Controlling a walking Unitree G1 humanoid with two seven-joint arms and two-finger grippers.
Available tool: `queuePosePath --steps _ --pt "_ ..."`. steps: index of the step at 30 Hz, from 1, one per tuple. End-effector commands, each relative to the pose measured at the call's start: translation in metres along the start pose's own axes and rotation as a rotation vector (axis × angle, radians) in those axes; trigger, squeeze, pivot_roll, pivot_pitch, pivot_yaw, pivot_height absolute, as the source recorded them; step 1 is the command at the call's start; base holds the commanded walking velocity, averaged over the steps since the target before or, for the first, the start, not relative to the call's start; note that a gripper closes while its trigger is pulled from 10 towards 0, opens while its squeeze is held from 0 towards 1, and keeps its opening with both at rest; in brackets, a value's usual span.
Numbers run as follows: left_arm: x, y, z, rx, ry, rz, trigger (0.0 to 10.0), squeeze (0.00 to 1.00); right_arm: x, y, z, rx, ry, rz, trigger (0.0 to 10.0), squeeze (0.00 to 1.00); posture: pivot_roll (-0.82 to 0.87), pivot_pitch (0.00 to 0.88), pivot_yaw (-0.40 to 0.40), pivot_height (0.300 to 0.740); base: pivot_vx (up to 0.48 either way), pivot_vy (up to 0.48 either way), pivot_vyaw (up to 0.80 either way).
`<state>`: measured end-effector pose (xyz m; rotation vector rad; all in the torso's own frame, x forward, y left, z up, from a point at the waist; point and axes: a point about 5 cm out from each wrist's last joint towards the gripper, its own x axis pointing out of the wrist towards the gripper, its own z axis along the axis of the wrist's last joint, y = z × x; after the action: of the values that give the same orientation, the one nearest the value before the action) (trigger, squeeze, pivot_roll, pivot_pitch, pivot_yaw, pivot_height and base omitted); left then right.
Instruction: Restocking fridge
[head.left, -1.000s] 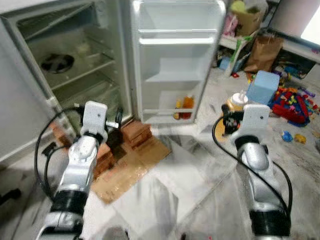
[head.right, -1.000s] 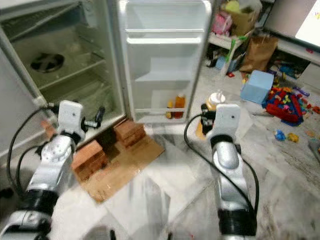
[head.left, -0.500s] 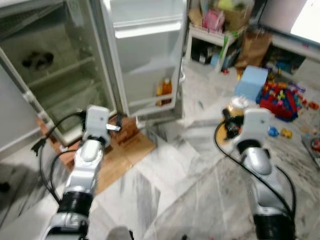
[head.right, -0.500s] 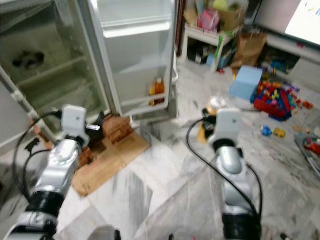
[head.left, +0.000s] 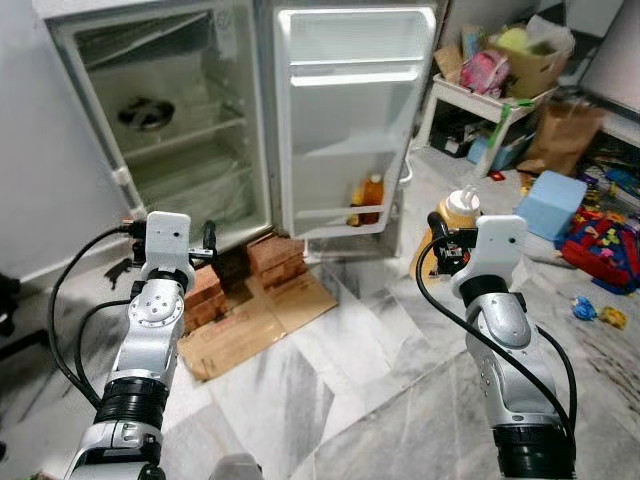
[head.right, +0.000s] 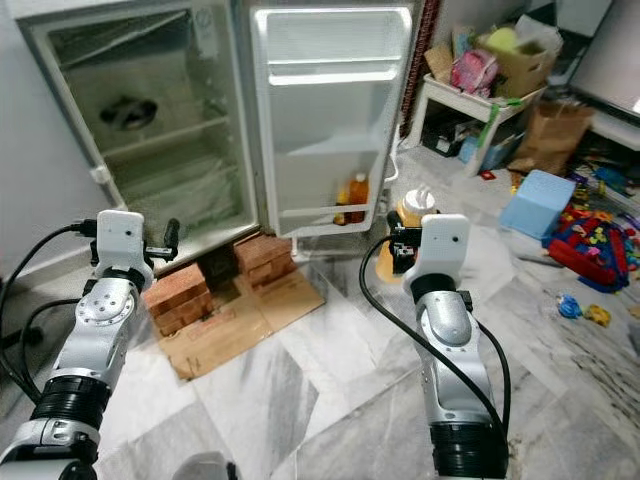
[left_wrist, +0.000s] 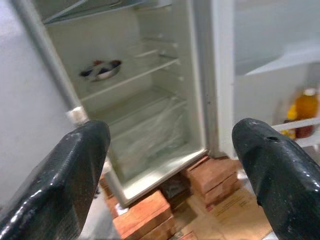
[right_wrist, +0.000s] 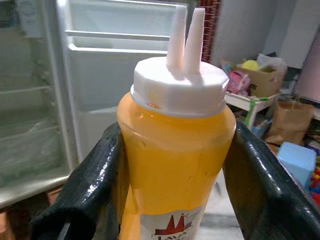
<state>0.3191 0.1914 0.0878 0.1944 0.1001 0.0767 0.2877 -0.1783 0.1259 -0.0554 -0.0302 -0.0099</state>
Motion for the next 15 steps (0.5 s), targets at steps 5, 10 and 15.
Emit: queuePosePath --steps 5,10,15 --pt "0.0038 -0.0029 0.0040 0.003 0.000 0.005 10.0 0.00 0.0015 0.0008 0.0084 -0.001 -0.039 0.010 10.0 0.00 0.02 0.000 -0.014 0.740 0.480 0.000 0.00" --pt "0.0041 0.0010 0.0032 0.001 0.010 0.041 10.0 0.00 0.0005 0.0063 0.0099 -0.001 -0.056 0.066 10.0 0.00 0.02 0.000 -0.016 0.740 0.472 0.000 0.00" --pt "-0.0008 0.0032 0.0007 -0.009 0.008 0.033 10.0 0.00 -0.0007 0.0071 0.0106 0.006 -0.063 0.081 10.0 0.00 0.03 0.000 -0.015 0.740 0.441 0.000 0.00"
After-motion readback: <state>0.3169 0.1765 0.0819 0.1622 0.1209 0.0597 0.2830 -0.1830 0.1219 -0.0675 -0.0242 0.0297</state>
